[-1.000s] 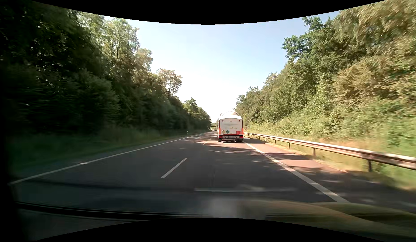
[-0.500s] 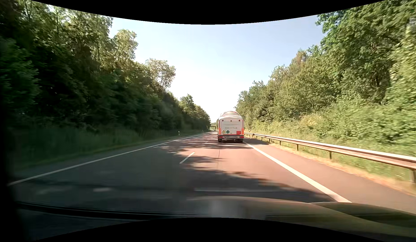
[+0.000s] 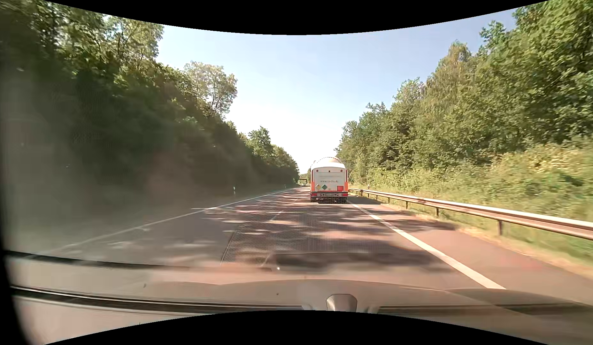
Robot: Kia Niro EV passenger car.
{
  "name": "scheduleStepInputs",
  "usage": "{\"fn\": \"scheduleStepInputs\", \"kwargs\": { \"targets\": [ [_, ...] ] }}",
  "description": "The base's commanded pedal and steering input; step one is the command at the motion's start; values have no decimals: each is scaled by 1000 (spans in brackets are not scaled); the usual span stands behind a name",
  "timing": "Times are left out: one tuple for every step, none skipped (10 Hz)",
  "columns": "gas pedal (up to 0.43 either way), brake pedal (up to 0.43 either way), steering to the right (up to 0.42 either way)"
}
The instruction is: Follow the waypoints while adhering to traffic rules and regulations
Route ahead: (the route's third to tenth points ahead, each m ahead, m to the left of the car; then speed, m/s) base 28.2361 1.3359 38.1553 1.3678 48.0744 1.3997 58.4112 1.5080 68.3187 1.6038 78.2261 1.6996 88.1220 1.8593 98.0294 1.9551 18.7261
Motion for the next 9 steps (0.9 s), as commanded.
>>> {"fn": "scheduleStepInputs", "kwargs": {
  "targets": [
    [39,6,5],
    [87,12,5],
    [98,6,5],
    [110,6,5],
    [110,12,5],
    [118,6,5],
    [118,6,5],
    [118,6,5],
    [118,6,5]
  ]
}}
